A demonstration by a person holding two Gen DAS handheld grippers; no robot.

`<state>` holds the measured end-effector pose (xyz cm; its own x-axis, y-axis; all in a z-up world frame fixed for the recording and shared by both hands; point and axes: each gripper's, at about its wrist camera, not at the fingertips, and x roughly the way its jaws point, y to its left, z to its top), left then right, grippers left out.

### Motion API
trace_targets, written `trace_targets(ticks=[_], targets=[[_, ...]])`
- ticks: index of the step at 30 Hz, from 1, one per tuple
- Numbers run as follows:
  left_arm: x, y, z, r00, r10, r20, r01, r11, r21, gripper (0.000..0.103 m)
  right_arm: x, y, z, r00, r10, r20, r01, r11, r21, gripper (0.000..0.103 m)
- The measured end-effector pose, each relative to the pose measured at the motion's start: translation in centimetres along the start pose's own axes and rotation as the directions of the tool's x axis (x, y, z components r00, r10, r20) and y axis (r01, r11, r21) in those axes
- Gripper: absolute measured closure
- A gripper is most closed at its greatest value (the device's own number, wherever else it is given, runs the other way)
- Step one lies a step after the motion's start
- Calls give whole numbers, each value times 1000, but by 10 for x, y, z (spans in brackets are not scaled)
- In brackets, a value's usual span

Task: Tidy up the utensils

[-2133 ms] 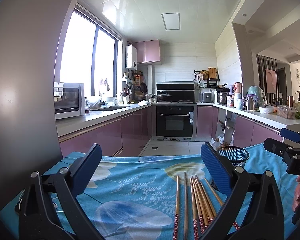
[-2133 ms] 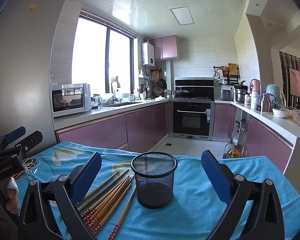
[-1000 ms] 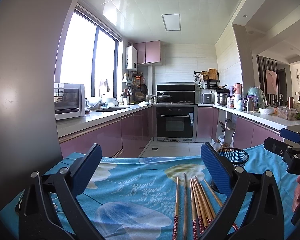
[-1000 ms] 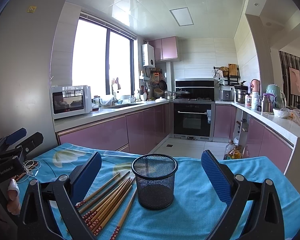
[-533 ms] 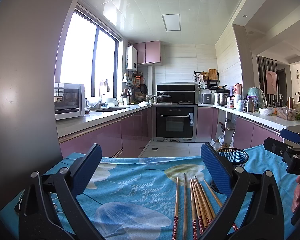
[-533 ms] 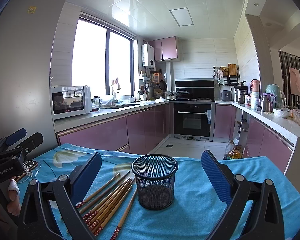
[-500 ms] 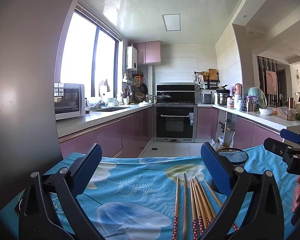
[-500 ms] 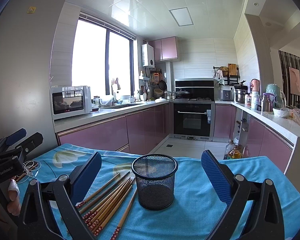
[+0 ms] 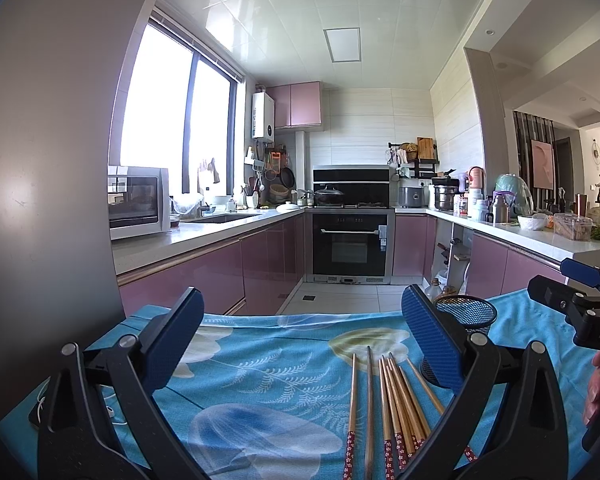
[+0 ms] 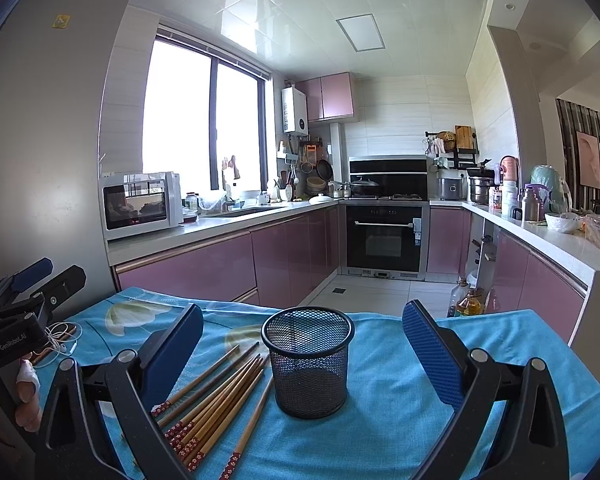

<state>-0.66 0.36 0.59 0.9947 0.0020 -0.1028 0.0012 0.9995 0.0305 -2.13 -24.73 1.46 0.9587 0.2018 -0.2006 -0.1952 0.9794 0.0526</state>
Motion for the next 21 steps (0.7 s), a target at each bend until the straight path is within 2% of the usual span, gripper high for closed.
trace_targets(ticks=[21], targets=[[0, 0, 0, 1000, 0, 0, 0, 1000, 0, 6, -1, -2, -1, 1000, 4, -1, -4, 1000, 6, 6]])
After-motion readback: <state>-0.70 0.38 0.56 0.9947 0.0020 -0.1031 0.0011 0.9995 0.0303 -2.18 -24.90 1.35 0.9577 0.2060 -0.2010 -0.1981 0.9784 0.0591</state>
